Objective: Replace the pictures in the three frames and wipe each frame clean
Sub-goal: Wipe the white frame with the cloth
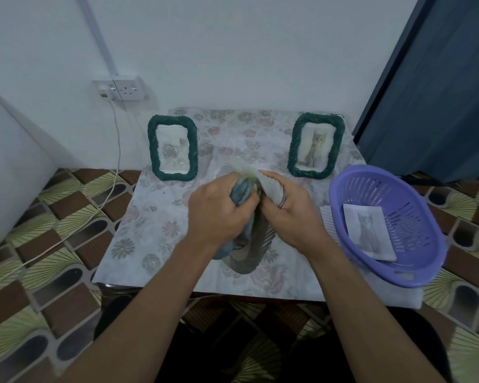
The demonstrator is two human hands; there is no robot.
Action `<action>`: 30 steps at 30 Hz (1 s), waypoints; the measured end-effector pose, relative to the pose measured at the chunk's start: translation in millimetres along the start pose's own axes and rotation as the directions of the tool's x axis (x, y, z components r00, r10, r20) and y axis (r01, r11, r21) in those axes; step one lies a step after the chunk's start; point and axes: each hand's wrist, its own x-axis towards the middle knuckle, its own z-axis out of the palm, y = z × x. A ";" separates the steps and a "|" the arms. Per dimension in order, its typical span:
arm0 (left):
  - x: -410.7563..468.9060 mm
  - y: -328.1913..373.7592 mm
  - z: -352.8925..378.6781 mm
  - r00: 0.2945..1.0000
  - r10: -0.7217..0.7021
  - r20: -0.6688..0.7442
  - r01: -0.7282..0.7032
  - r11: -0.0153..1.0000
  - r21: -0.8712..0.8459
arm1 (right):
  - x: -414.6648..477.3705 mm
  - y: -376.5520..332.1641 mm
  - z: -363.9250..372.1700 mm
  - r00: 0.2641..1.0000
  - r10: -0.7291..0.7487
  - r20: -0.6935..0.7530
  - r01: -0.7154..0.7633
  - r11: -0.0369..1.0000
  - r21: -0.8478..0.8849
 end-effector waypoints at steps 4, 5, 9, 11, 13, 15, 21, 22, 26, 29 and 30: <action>10.5 -1.7 -8.1 0.987 -0.149 -0.064 0.146 0.989 -0.036 | 0.4 -2.8 1.8 1.000 -0.021 0.003 0.022 0.998 -0.067; 13.6 -1.3 -9.8 0.979 -0.192 -0.069 0.191 0.981 -0.029 | 0.6 -3.2 2.2 1.000 -0.029 0.005 0.030 0.996 -0.086; 12.0 8.7 -8.1 0.964 -0.264 -0.023 0.263 0.964 -0.049 | 0.0 -4.6 2.8 0.999 -0.052 0.012 0.053 0.989 -0.138; 5.1 14.2 -4.3 0.974 -0.224 0.020 0.225 0.971 -0.077 | -1.4 -5.0 0.9 0.999 -0.049 0.005 0.050 0.988 -0.143; 3.3 14.7 -4.0 0.977 -0.207 0.041 0.210 0.975 -0.077 | -3.2 -5.0 -0.9 0.999 -0.048 0.006 0.048 0.988 -0.149; 8.6 11.2 -7.4 0.974 -0.227 0.025 0.228 0.973 -0.045 | -4.8 -5.1 -0.9 0.998 -0.052 0.019 0.054 0.987 -0.149; 19.2 12.8 -12.7 0.945 -0.324 -0.034 0.325 0.945 0.035 | -1.6 -6.1 5.7 0.998 -0.064 0.025 0.067 0.981 -0.179; 16.1 15.2 -10.9 0.947 -0.321 -0.019 0.321 0.946 0.040 | -0.9 -6.0 6.3 0.998 -0.063 0.018 0.065 0.982 -0.180; 2.9 19.6 -7.3 0.957 -0.289 0.040 0.289 0.957 0.011 | -1.3 -5.1 7.3 0.999 -0.051 -0.016 0.048 0.987 -0.155; 9.0 13.5 -11.9 0.953 -0.301 0.025 0.300 0.953 0.035 | -5.7 -5.6 7.2 0.999 -0.039 0.006 0.039 0.985 -0.166; 13.5 11.1 -14.2 0.947 -0.320 0.013 0.320 0.947 0.040 | -6.9 -6.3 7.6 0.999 -0.044 0.013 0.046 0.982 -0.183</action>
